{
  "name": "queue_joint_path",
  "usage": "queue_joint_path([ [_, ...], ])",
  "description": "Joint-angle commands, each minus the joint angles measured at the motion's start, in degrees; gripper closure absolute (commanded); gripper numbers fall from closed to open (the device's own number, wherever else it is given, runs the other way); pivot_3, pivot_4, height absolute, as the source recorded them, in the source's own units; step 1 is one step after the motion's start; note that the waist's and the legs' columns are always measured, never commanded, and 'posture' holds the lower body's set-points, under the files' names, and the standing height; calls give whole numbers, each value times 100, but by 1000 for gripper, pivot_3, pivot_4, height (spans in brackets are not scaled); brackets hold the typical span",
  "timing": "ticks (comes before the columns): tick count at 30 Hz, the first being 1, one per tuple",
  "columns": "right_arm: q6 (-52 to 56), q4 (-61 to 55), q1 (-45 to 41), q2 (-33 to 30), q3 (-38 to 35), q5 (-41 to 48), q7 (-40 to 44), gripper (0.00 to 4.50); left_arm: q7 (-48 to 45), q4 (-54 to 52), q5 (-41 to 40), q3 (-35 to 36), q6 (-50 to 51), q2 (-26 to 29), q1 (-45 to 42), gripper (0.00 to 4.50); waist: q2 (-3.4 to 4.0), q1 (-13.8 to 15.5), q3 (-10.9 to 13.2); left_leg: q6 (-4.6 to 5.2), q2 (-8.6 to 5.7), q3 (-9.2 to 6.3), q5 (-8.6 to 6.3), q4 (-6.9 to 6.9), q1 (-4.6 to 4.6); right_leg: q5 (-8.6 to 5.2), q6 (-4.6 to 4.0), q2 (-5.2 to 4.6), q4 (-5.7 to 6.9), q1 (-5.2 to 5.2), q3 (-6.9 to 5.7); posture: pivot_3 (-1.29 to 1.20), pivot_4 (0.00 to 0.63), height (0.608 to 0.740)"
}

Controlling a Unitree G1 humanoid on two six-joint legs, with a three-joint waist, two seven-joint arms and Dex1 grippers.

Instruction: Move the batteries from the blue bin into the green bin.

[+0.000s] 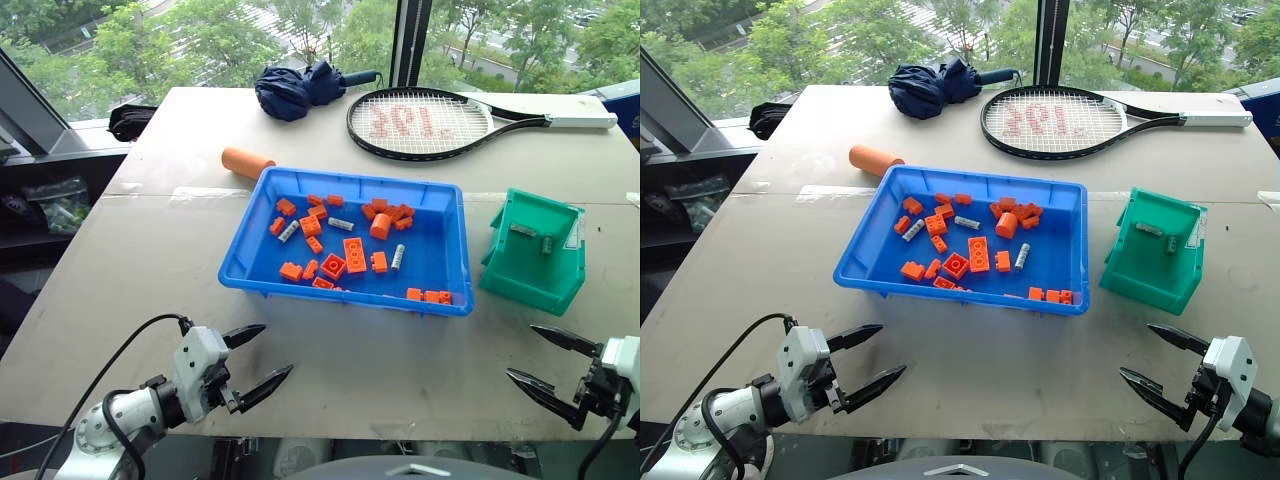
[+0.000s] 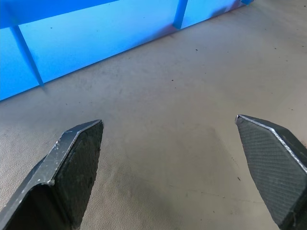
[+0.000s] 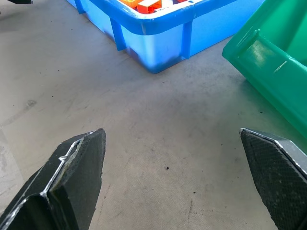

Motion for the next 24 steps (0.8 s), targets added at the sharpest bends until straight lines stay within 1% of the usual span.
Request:
queue_joint_path([
  [1,-78,-66,-7,-100,-111,45,47,34,29,-217,0,26,-155,-43,-5,0,0,0,0,0,0,0,0,0,0,0,0,0,0,0,0,0,150,740],
  [13,118,-255,-55,-234,-123,135,-16,34,-114,-131,-69,-20,-279,-55,-37,0,0,0,0,0,-1,1,0,0,0,0,0,3,0,0,0,0,150,740],
  [24,169,-313,-40,-278,-216,230,89,34,-250,-126,-167,-3,-221,-8,-114,0,0,-1,0,0,-2,1,0,0,1,0,1,6,1,0,0,0,150,740],
])
